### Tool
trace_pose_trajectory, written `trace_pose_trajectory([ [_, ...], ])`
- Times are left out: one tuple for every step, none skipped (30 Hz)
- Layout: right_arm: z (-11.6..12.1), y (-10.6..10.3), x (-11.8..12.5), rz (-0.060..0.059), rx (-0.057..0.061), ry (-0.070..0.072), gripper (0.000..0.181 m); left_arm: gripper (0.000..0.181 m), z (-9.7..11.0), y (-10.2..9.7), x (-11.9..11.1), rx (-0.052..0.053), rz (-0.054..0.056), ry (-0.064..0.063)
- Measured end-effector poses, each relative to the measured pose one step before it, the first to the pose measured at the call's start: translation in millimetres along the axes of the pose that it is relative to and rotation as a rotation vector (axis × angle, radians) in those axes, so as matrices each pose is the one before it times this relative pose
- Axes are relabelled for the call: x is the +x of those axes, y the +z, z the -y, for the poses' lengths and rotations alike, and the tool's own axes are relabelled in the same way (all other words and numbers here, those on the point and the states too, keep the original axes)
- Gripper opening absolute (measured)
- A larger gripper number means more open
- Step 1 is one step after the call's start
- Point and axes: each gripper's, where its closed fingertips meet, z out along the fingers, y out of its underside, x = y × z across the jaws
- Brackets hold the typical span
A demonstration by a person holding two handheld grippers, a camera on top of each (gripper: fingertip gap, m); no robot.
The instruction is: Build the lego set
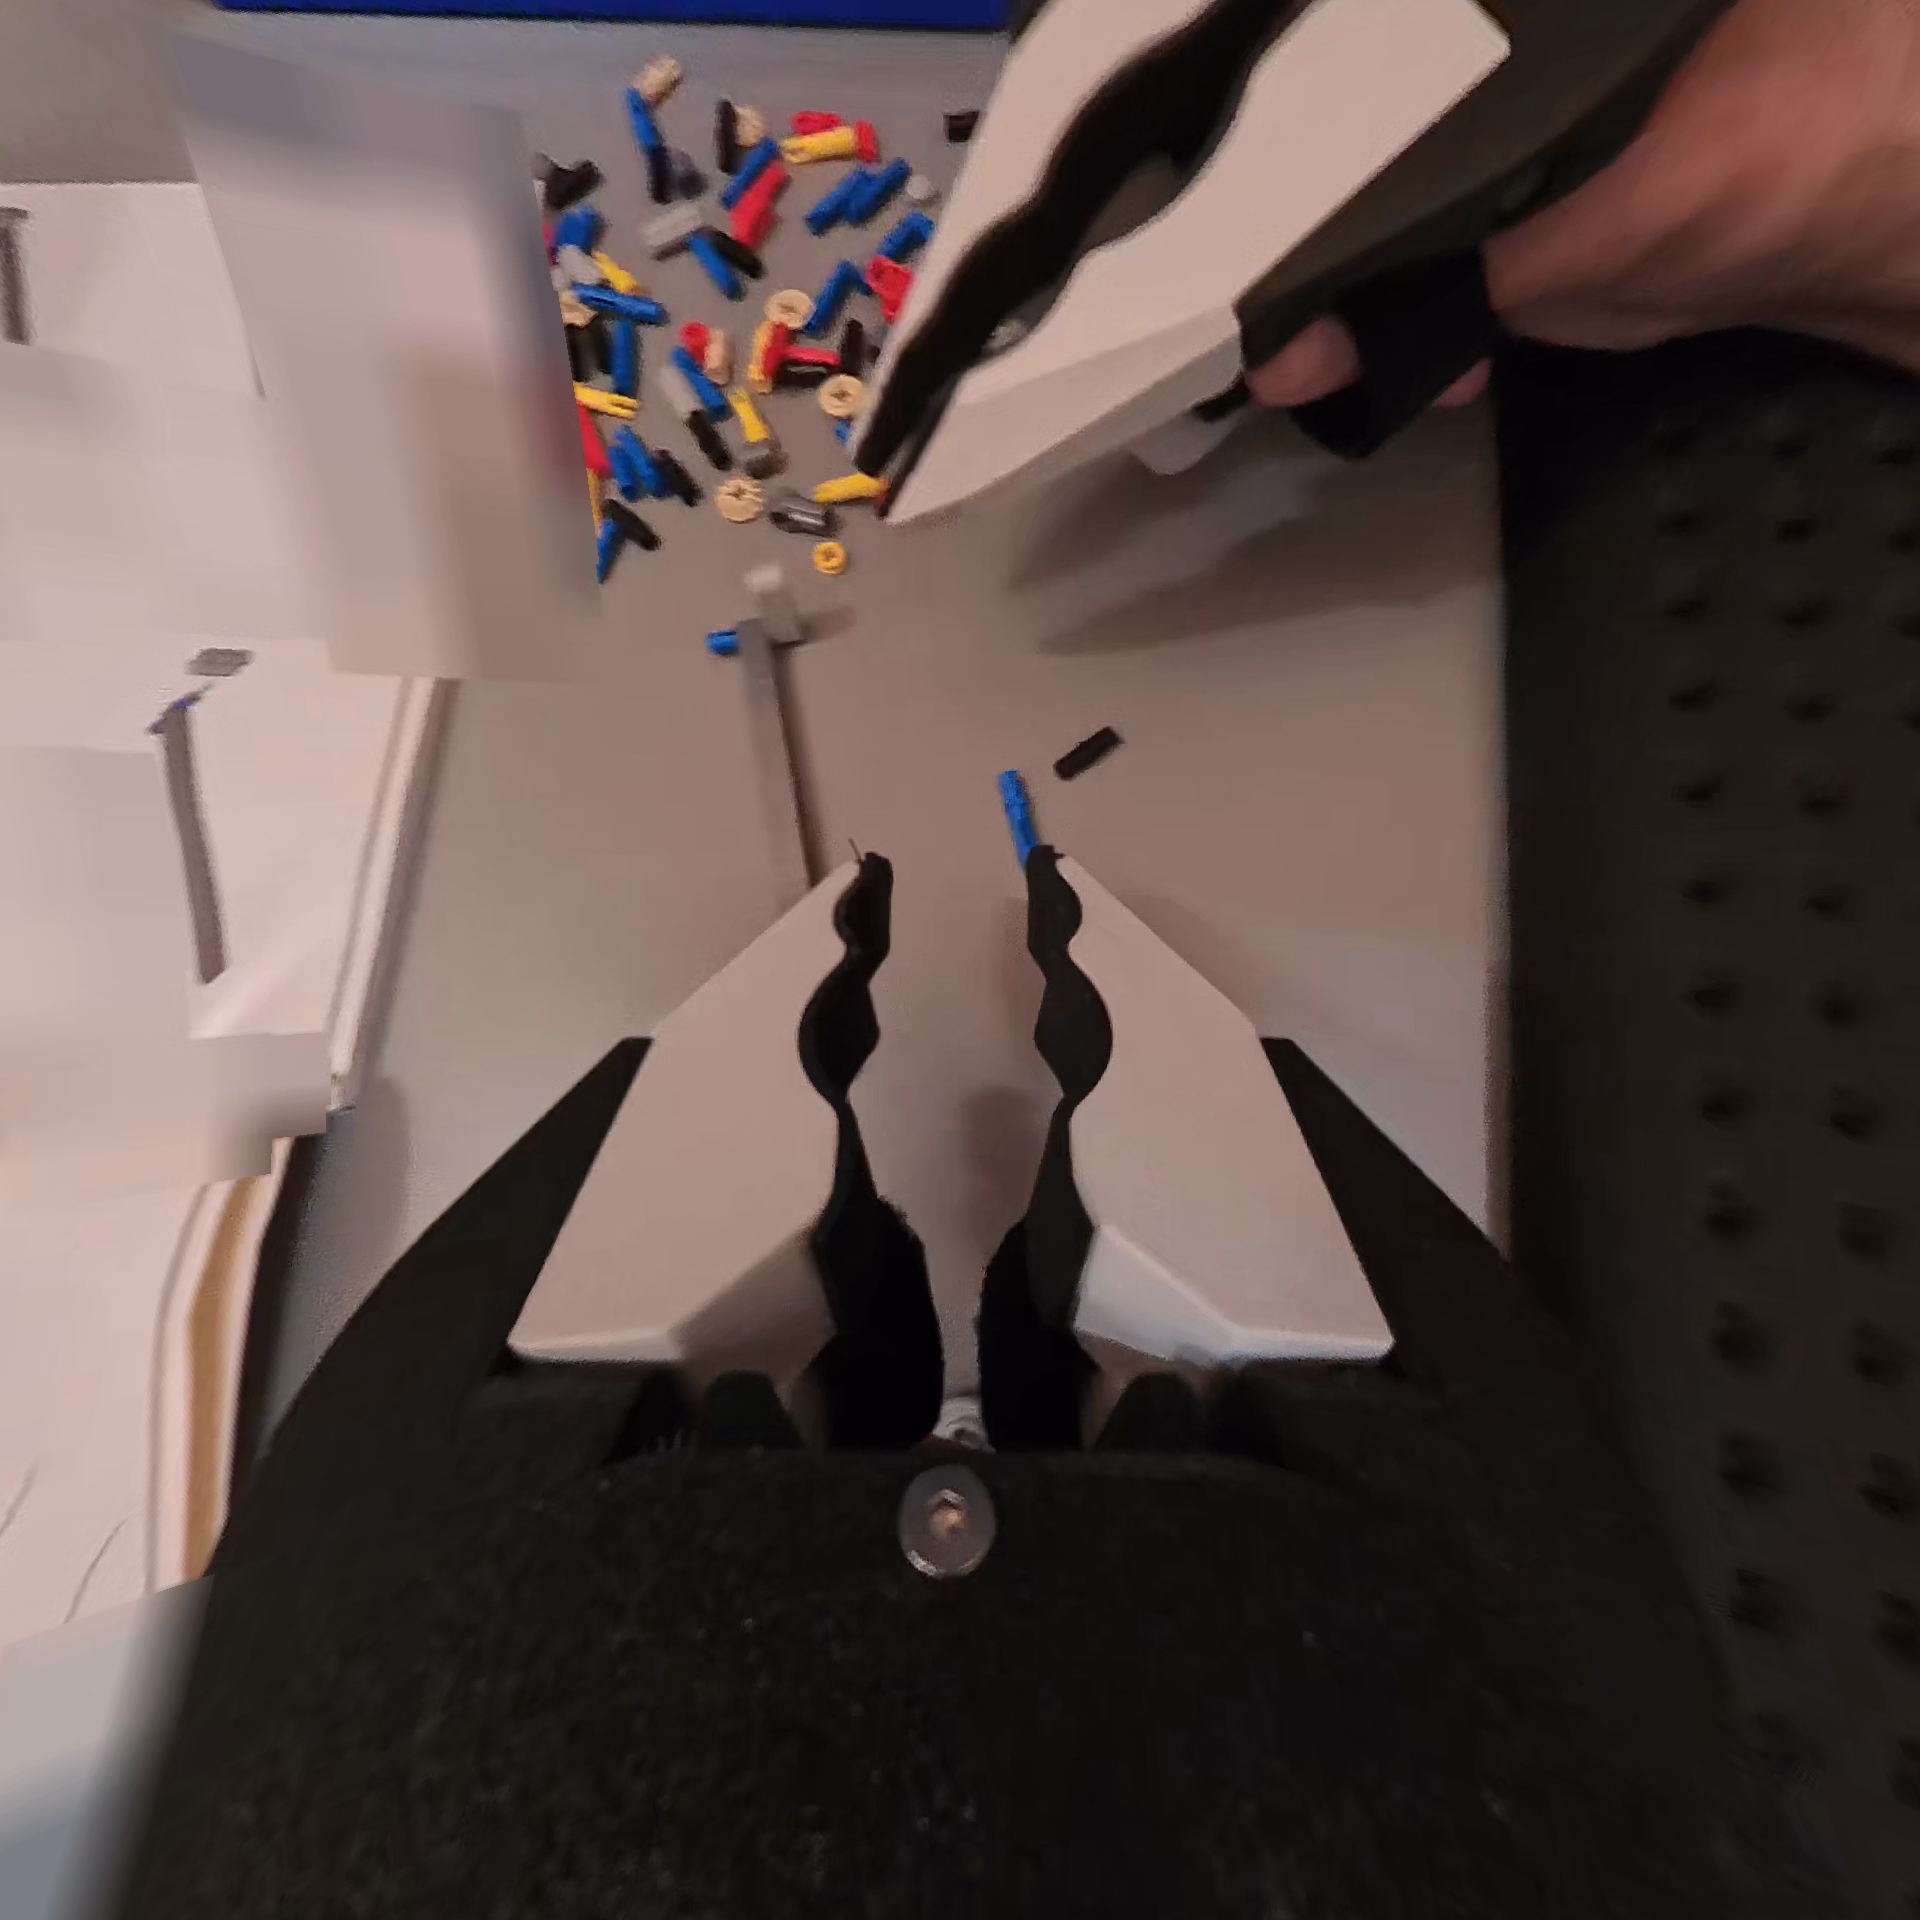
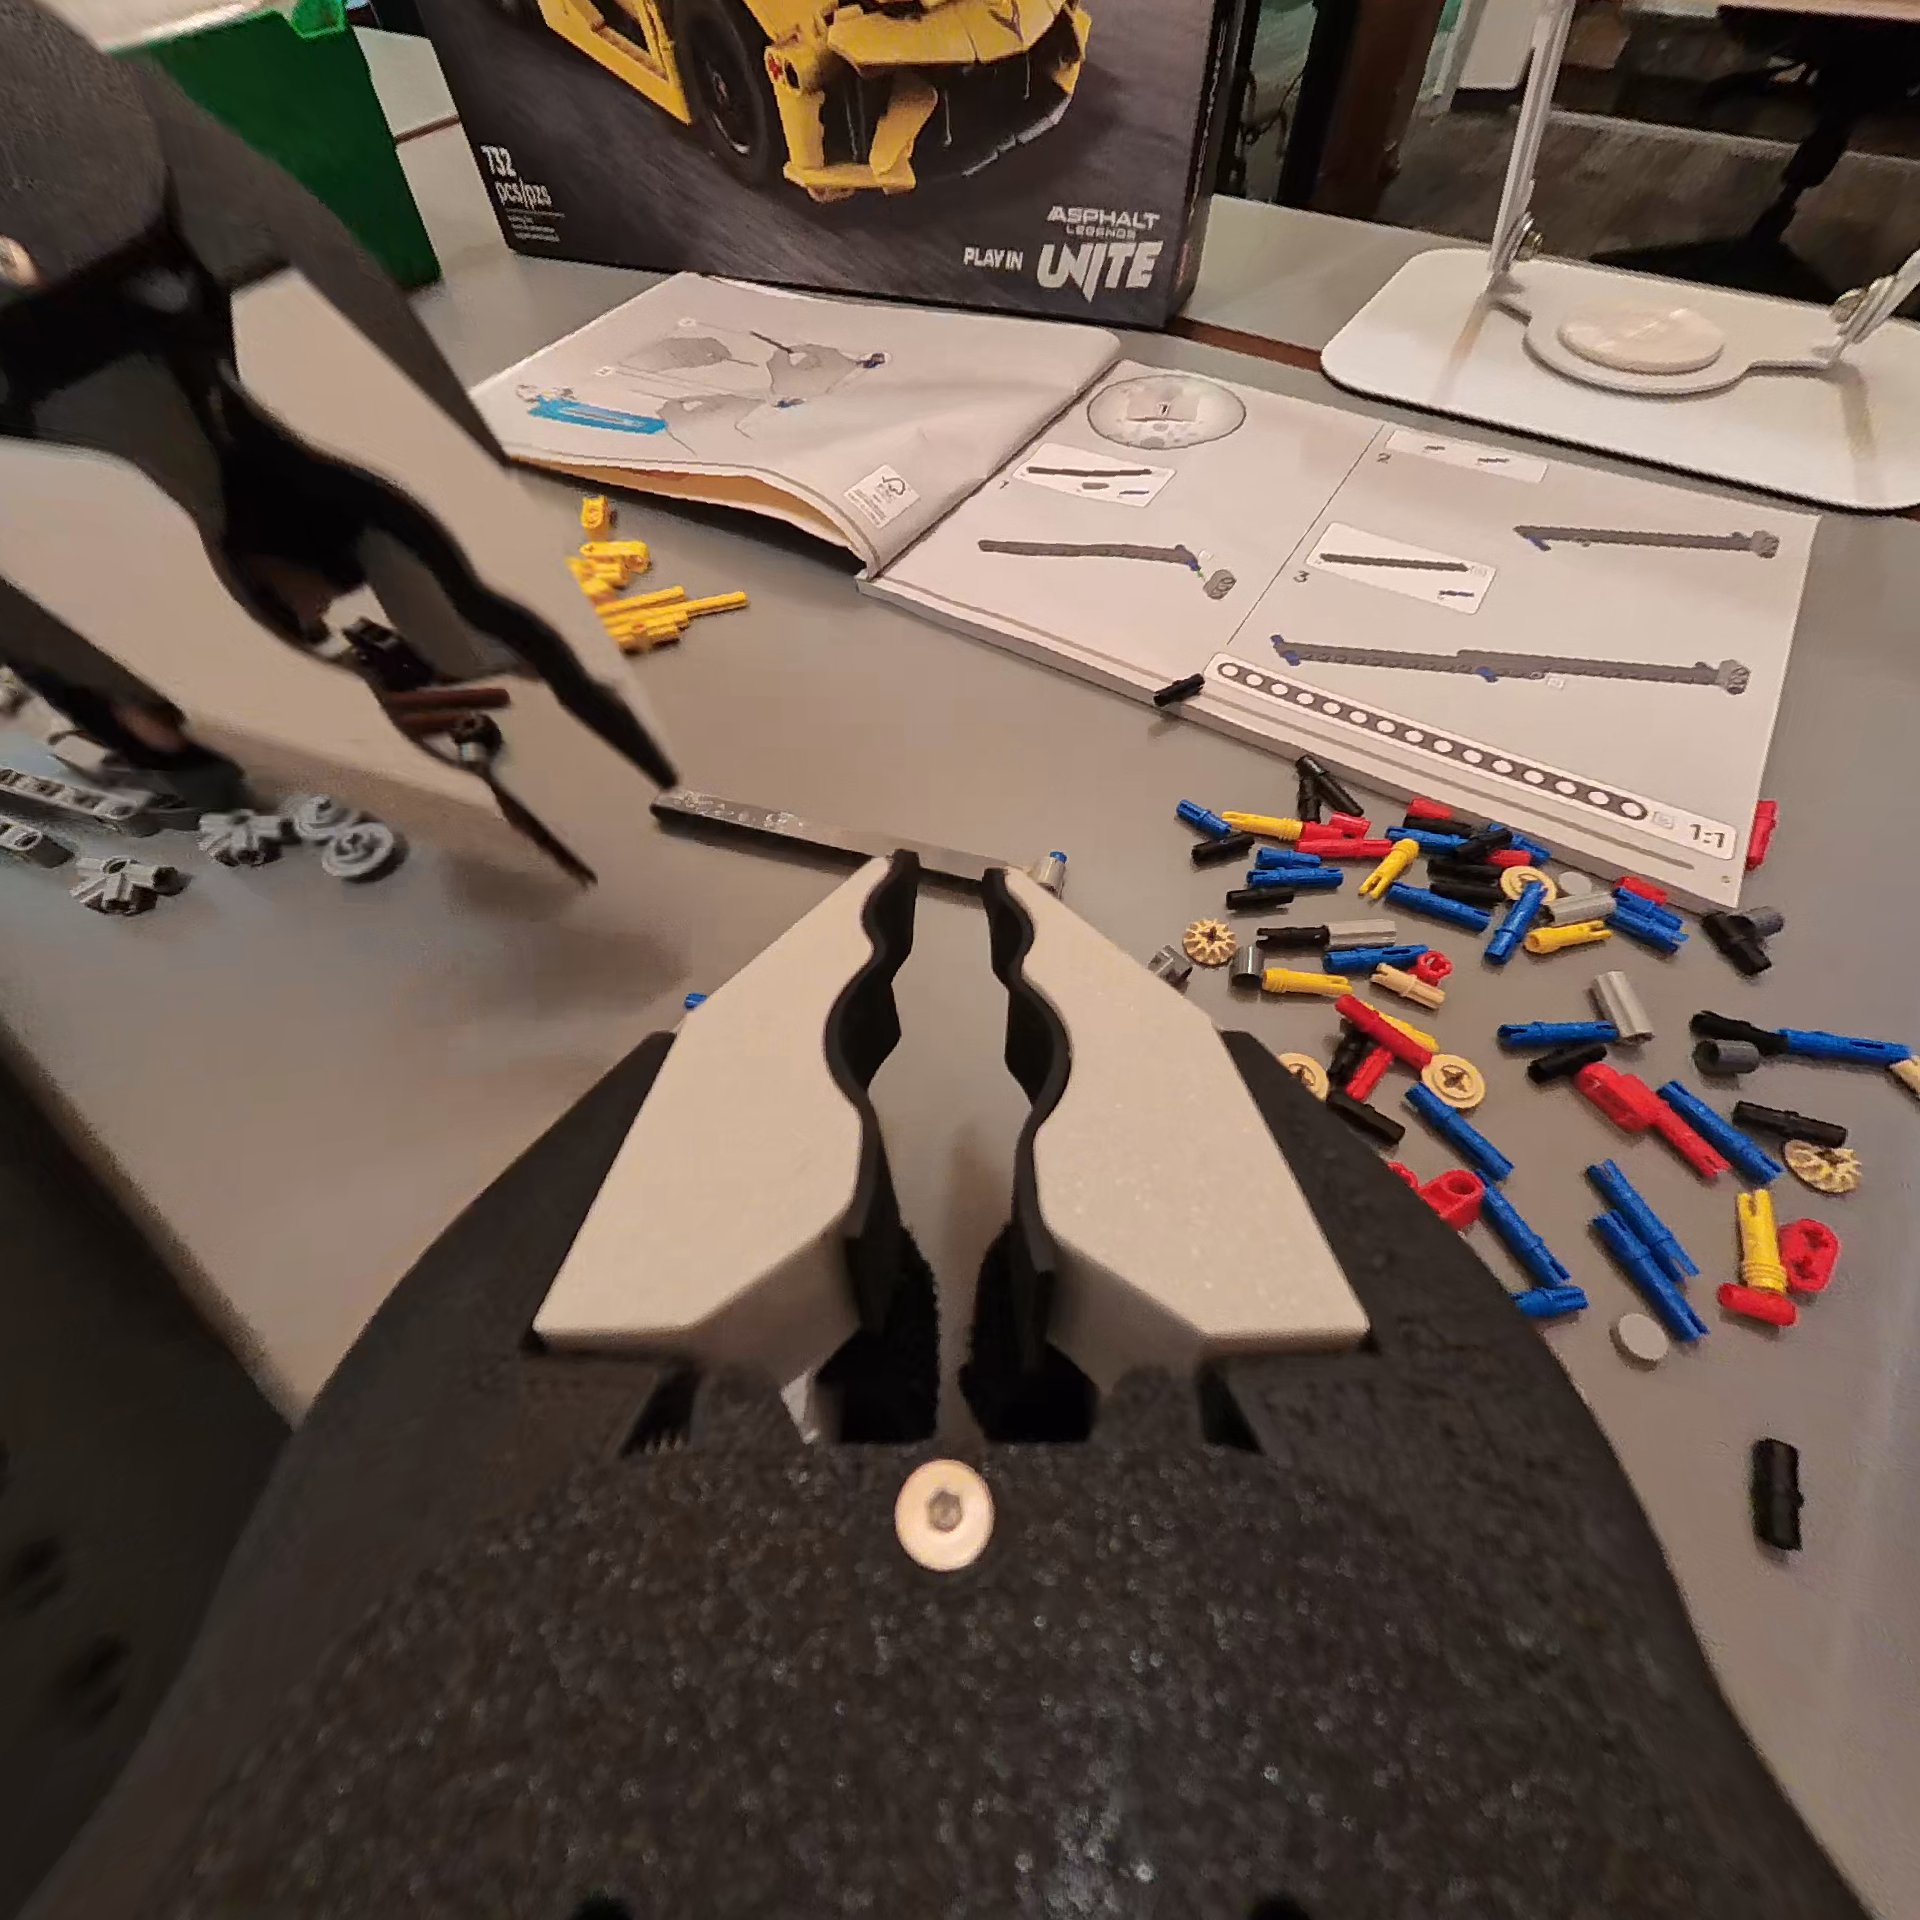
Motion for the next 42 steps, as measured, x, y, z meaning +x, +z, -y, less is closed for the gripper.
trace_pose_trajectory([
  [0.87,-0.90,-0.80,0.0078,0.0074,0.0071,0.013,0.022,-0.74,5.32,5.05,-0.0193,-0.0010,0.0059],
  [0.39,-0.65,-0.60,0.0087,0.0046,0.0088,0.013,0.020,-0.91,4.61,2.54,-0.0190,0.0106,0.0029],
  [0.34,-0.53,-0.29,0.0069,0.0045,0.0080,0.013,0.019,0.17,3.38,0.11,-0.0131,0.0214,0.0003],
  [0.53,-0.39,-0.34,0.0070,0.0045,0.0072,0.013,0.018,0.45,2.67,-0.24,-0.0102,0.0180,-0.0049],
  [0.20,-0.35,-0.01,0.0059,0.0031,0.0078,0.013,0.018,-0.54,2.80,0.99,-0.0142,0.0066,-0.0068],
  [-0.03,-0.11,-0.11,0.0068,0.0017,0.0093,0.013,0.018,-1.22,2.99,1.68,-0.0146,0.0003,-0.0070],
  [0.18,-0.26,-0.28,0.0076,0.0021,0.0097,0.013,0.019,-1.05,2.79,1.83,-0.0100,-0.0029,-0.0091],
  [0.31,-0.34,-0.23,0.0066,0.0027,0.0081,0.013,0.019,0.11,2.51,1.69,0.0003,-0.0028,-0.0123],
  [0.18,-0.28,0.21,0.0023,0.0025,0.0062,0.013,0.018,0.21,2.17,1.90,0.0038,-0.0043,-0.0132],
  [-0.35,-0.23,0.78,-0.0009,0.0004,0.0052,0.013,0.016,-0.98,2.29,0.85,-0.0026,0.0021,-0.0131],
  [-0.46,0.07,-0.19,0.0040,-0.0014,0.0039,0.013,0.014,-3.09,2.74,-0.47,-0.0144,0.0109,-0.0089],
  [-0.42,0.12,-0.95,0.0084,-0.0009,0.0033,0.014,0.013,-3.34,2.72,-1.29,-0.0144,0.0182,-0.0038],
  [-0.44,0.33,-0.86,0.0059,-0.0014,0.0018,0.014,0.009,-1.78,2.57,-0.20,-0.0031,0.0124,-0.0044],
  [-0.67,0.31,-0.14,0.0002,-0.0018,-0.0025,0.014,0.003,-0.24,1.96,2.59,0.0072,-0.0061,-0.0088],
  [-0.03,0.36,0.09,-0.0037,0.0026,-0.0075,0.016,0.003,1.02,1.29,2.77,0.0145,-0.0089,-0.0165],
  [0.89,0.13,0.56,-0.0086,0.0104,-0.0116,0.019,0.003,0.96,0.56,0.73,0.0113,0.0008,-0.0212],
  [1.35,-0.22,0.61,-0.0111,0.0130,-0.0144,0.021,0.003,0.13,-0.05,0.22,0.0068,-0.0006,-0.0276],
  [1.44,-0.45,1.05,-0.0141,0.0092,-0.0119,0.023,0.003,0.60,-0.94,-0.43,0.0105,-0.0016,-0.0327],
  [1.45,-0.73,0.55,-0.0099,0.0093,-0.0192,0.024,0.003,2.48,-2.19,-4.28,0.0267,0.0140,-0.0472],
  [1.81,-1.09,-1.23,-0.0031,0.0082,-0.0250,0.024,0.003,4.19,-3.60,-6.07,0.0375,0.0135,-0.0719],
  [2.51,-1.15,-3.32,0.0045,0.0087,-0.0275,0.024,0.003,6.43,-4.61,-5.25,0.0483,-0.0022,-0.0918],
  [2.91,-1.03,-5.03,0.0094,0.0073,-0.0308,0.027,0.003,9.26,-5.64,-2.84,0.0633,-0.0221,-0.1014],
  [4.19,-0.89,-7.36,0.0148,0.0082,-0.0344,0.030,0.003,10.94,-5.66,0.42,0.0693,-0.0407,-0.1054],
  [2.72,-0.39,-3.32,-0.0165,-0.0006,-0.0341,0.030,0.003,10.58,-5.02,2.64,0.0640,-0.0492,-0.1023],
  [2.11,-0.82,-2.69,-0.0223,-0.0033,-0.0468,0.031,0.003,8.25,-3.94,4.89,0.0494,-0.0555,-0.0858],
  [3.76,-1.79,-2.79,-0.0221,0.0070,-0.0583,0.034,0.003,6.36,-3.00,5.83,0.0379,-0.0569,-0.0728],
  [5.42,-2.68,-0.67,-0.0367,0.0230,-0.0611,0.035,0.003,4.54,-2.24,5.41,0.0266,-0.0515,-0.0652],
  [6.77,-3.35,-0.78,-0.0375,0.0365,-0.0633,0.035,0.003,2.04,-1.64,5.44,0.0091,-0.0471,-0.0525],
  [7.69,-3.99,0.17,-0.0443,0.0444,-0.0595,0.039,0.003,1.16,-1.31,5.32,0.0044,-0.0416,-0.0418],
  [6.84,-3.42,0.51,-0.0400,0.0357,-0.0561,0.038,0.003,1.29,-1.34,4.47,0.0071,-0.0332,-0.0382],
  [3.54,-1.52,-2.78,-0.0070,0.0124,-0.0449,0.037,0.003,0.18,-0.84,4.66,-0.0014,-0.0320,-0.0319],
  [0.50,0.45,-3.60,0.0031,-0.0003,-0.0291,0.036,0.003,-0.75,-0.34,5.15,-0.0080,-0.0310,-0.0240],
  [-3.10,2.11,-1.71,-0.0062,-0.0196,-0.0260,0.035,0.003,0.36,-0.40,3.48,0.0020,-0.0178,-0.0179],
  [-2.10,2.01,-0.14,-0.0156,-0.0146,-0.0307,0.036,0.003,-0.11,-0.02,3.65,-0.0011,-0.0160,-0.0098],
  [1.13,0.45,0.37,-0.0184,0.0052,-0.0292,0.035,0.003,-1.96,0.46,4.62,-0.0136,-0.0219,-0.0030],
  [1.86,-0.24,-2.16,0.0026,0.0092,-0.0202,0.032,0.003,-2.03,0.79,2.79,-0.0130,-0.0103,0.0014],
  [1.81,-0.29,-2.59,0.0076,0.0084,-0.0096,0.031,0.003,-2.07,0.89,1.80,-0.0105,-0.0047,0.0059],
  [0.43,0.15,-2.14,0.0076,0.0009,-0.0066,0.030,0.003,-2.56,1.12,2.61,-0.0138,-0.0110,0.0048],
  [0.21,0.10,-1.60,0.0044,0.0009,-0.0085,0.030,0.003,-2.19,1.16,1.35,-0.0093,-0.0048,0.0005],
  [0.38,-0.18,0.67,-0.0085,0.0017,-0.0053,0.028,0.003,-0.81,0.82,0.67,0.0002,-0.0010,-0.0019],
  [-0.14,0.09,-0.60,0.0045,0.0008,0.0020,0.027,0.003,-0.90,0.79,1.18,-0.0009,-0.0053,-0.0026],
  [0.35,0.04,-1.39,0.0095,0.0034,0.0050,0.027,0.003,-0.19,0.49,0.13,0.0042,-0.0002,-0.0027],
])
